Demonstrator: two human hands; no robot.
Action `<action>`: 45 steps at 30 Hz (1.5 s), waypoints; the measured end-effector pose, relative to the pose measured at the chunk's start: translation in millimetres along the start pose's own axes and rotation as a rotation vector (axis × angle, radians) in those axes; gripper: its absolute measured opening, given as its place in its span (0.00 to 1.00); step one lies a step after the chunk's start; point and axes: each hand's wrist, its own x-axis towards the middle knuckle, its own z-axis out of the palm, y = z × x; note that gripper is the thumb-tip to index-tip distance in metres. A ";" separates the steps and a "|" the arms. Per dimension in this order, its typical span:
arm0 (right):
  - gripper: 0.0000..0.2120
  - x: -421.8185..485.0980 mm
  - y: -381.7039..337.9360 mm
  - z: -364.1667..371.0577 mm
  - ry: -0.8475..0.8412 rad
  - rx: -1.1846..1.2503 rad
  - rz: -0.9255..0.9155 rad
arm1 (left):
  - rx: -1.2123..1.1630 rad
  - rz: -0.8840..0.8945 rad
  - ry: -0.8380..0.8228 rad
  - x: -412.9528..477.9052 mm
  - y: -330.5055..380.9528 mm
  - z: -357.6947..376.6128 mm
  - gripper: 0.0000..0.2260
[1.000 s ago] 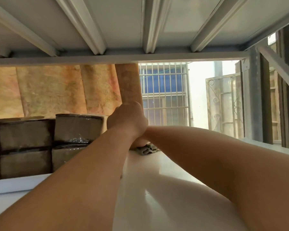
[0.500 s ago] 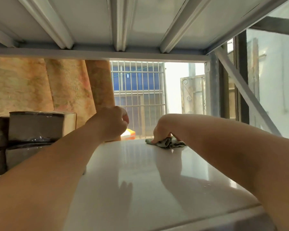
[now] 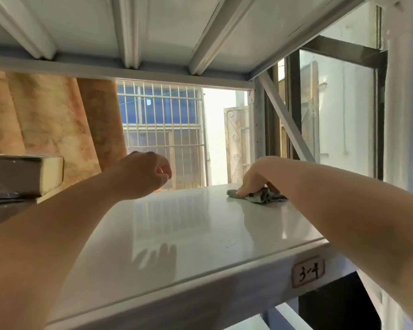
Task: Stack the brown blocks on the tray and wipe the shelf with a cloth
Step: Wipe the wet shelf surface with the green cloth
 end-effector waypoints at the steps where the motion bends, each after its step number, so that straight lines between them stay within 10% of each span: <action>1: 0.31 -9.3 4.2 1.6 -0.010 0.009 -0.008 | 0.005 -0.003 -0.004 -0.2 -0.3 0.4 0.09; 25: 0.22 -135.3 15.9 79.8 0.172 0.362 -0.503 | -0.091 0.284 -0.027 -11.0 54.3 -0.6 0.10; 36: 0.27 -210.8 -106.0 73.4 0.404 0.257 -0.892 | -0.093 0.294 0.032 -10.4 41.1 -10.6 0.10; 45: 0.21 -188.3 -140.7 49.8 0.184 0.354 -1.098 | -0.054 0.111 0.058 -39.1 7.0 -29.7 0.10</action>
